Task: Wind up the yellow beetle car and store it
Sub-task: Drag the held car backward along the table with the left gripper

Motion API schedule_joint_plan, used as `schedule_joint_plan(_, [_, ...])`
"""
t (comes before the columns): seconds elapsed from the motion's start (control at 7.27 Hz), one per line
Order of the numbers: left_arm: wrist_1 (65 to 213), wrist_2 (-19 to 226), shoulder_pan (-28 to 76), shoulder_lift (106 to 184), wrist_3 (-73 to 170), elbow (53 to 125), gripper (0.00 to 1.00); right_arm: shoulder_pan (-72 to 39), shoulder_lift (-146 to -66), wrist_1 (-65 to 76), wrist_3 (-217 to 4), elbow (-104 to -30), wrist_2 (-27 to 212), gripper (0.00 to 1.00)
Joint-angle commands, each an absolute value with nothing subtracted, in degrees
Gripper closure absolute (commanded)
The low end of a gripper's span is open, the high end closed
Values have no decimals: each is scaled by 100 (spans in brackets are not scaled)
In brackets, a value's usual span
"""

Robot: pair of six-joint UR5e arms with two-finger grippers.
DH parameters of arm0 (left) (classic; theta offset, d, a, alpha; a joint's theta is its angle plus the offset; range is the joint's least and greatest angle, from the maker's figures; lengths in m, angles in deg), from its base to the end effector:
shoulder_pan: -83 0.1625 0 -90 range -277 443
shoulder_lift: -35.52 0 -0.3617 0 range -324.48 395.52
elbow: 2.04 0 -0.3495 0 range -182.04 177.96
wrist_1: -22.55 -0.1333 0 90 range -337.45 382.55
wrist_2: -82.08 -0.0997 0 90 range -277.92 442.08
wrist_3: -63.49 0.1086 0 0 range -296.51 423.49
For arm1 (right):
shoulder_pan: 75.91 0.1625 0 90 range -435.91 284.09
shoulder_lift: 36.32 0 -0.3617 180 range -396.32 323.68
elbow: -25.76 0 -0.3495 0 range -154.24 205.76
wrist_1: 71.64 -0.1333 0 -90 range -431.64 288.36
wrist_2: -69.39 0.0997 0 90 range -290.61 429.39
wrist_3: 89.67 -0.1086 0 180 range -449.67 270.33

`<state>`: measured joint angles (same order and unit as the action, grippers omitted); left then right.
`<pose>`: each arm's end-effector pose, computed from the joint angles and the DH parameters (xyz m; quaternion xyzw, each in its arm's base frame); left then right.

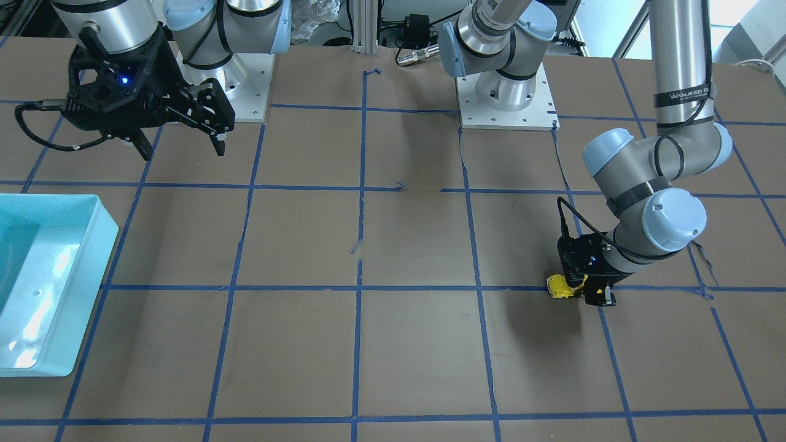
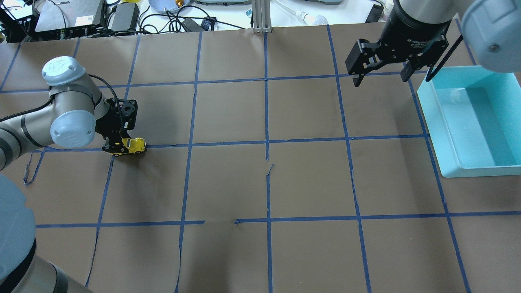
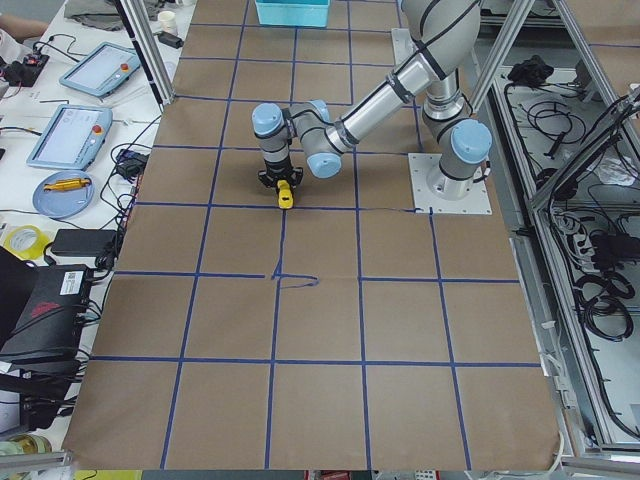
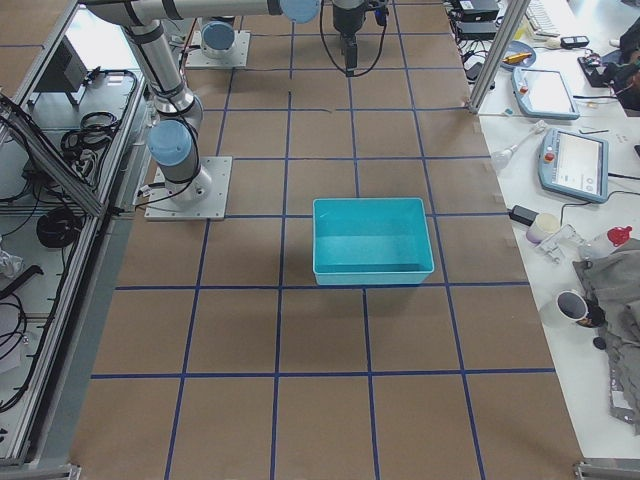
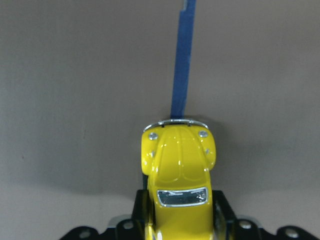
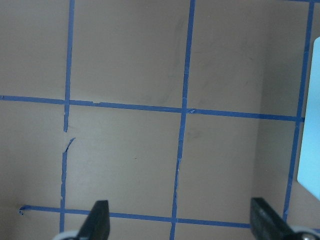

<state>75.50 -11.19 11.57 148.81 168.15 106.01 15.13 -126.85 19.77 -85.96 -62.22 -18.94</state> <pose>0.0377 -0.5113 0.1483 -0.6826 -0.7293 -0.0429 0.0194 0.1447 -0.4502 0.4383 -0.0419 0.9984 -0.0349 0.0138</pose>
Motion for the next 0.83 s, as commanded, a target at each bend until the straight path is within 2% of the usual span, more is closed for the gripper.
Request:
schedule_joint_plan(0.0, [7546,-1118,1251,14890,16922,10615,74,1514,-12685,1977,-8589,-6222,-1894,0])
schedule_joint_plan(0.69, [7502,-1118,1312,14933,16983,10624,74,1514,-12685,1977,-8598,-6222,-1894,0])
